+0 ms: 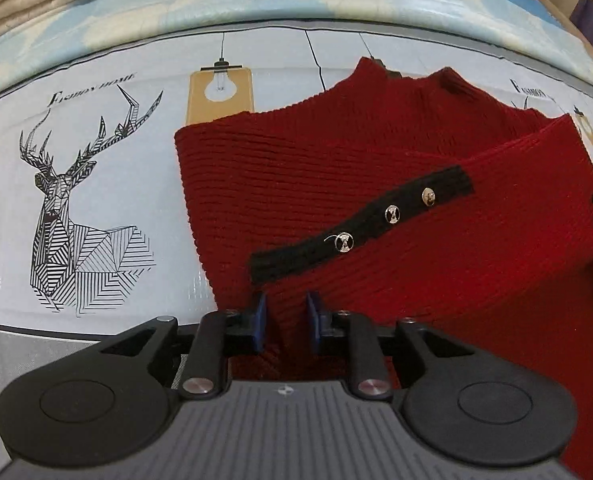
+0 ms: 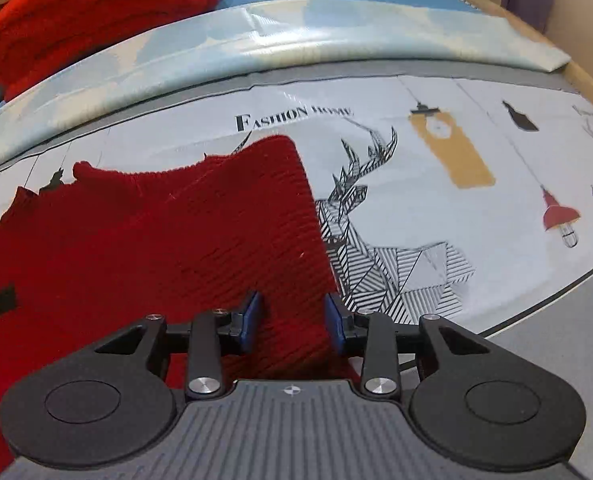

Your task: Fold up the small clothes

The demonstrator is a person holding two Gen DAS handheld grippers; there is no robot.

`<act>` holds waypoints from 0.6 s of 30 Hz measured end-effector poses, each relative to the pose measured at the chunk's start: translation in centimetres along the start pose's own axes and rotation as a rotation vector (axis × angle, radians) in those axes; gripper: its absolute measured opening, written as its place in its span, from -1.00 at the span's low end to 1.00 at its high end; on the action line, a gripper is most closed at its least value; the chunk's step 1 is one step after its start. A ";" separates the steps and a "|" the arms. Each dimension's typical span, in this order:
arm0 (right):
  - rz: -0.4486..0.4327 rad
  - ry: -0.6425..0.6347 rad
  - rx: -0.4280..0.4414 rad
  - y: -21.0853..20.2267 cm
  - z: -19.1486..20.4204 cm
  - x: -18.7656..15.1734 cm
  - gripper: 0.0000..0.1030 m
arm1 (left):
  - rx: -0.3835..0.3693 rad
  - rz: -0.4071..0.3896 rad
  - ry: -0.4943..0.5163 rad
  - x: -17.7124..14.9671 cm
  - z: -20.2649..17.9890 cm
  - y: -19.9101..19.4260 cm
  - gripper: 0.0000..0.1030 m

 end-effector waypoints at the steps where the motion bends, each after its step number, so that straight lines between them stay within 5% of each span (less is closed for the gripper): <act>1: 0.002 0.022 0.027 -0.3 -0.1 0.1 -0.27 | -0.002 -0.009 -0.006 0.1 0.0 -0.4 -0.51; 8: 0.028 -0.005 -0.014 -0.2 -1.6 -0.7 -0.15 | -0.006 -0.025 -0.020 -0.7 -0.6 0.0 -0.39; 10: 0.033 0.049 0.023 -1.5 -2.4 -0.5 -0.15 | -0.008 -0.060 -0.021 -0.3 -0.9 -1.7 -0.39; 14: -0.022 0.117 0.093 -5.4 -3.6 0.7 -0.15 | 0.038 -0.198 0.017 -0.2 -1.8 -6.2 0.05; 18: -0.096 0.101 0.186 -10.6 -3.9 0.5 -0.15 | 0.048 -0.262 0.034 -1.8 -2.9 -9.7 0.06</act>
Point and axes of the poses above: each gripper's, at about its wrist camera, not at the fingertips, and y roughly the way its jaws point, z to its left, x to its top, the point moved 7 cm from there along y, roughly the way its jaws point, and after that the axes turned 9 degrees about y, right-handed, at the moved point
